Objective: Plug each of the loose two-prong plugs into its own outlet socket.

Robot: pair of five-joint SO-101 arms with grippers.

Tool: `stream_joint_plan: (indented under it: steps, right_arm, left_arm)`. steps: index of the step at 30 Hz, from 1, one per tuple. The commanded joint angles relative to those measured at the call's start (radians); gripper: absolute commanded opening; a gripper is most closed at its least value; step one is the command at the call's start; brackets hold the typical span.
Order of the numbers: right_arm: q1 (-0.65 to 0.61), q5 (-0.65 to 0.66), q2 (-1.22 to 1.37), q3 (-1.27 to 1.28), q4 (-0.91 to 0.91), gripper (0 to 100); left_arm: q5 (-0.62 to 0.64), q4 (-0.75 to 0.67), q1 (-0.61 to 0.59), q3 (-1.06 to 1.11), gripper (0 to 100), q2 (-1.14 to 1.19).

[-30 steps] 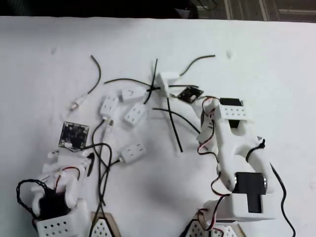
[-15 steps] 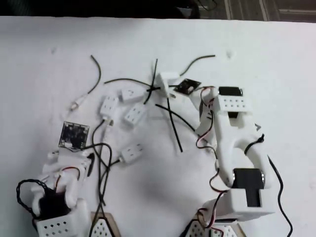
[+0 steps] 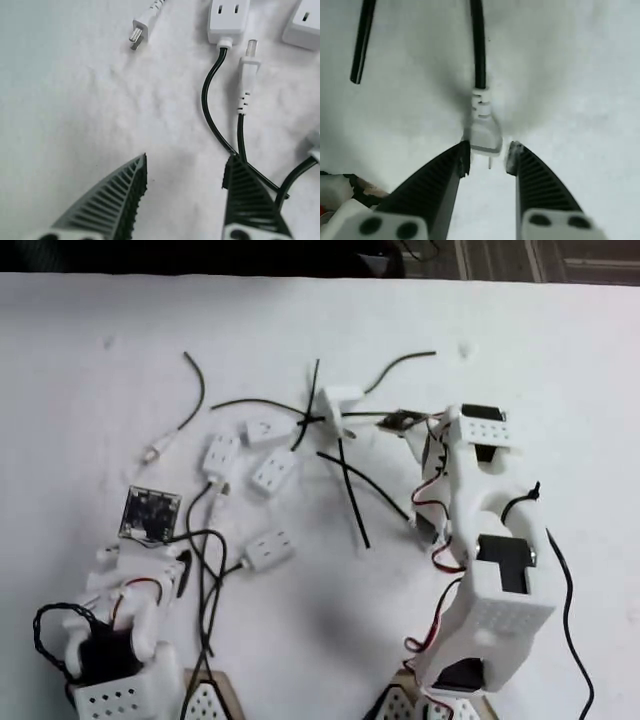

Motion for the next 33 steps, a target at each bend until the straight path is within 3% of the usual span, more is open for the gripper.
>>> stream_joint_plan:
  steps: [1,9,17,33]
  right_arm:
    - [-0.018,0.002,-0.001,-0.034,0.033,12.6]
    - [-0.053,-0.054,0.002,-0.014,0.031,12.7]
    - [-0.047,-0.052,0.002,0.046,-0.107,12.7]
    - [0.008,-0.046,-0.044,-0.003,-0.051,12.6]
  left_arm:
    - [-0.002,0.003,-0.010,-0.005,25,-0.008]
    - [-0.002,0.003,-0.010,-0.005,25,-0.008]
    - [-0.002,0.003,-0.010,-0.005,25,-0.008]
    - [-0.002,0.003,-0.010,-0.005,25,-0.008]
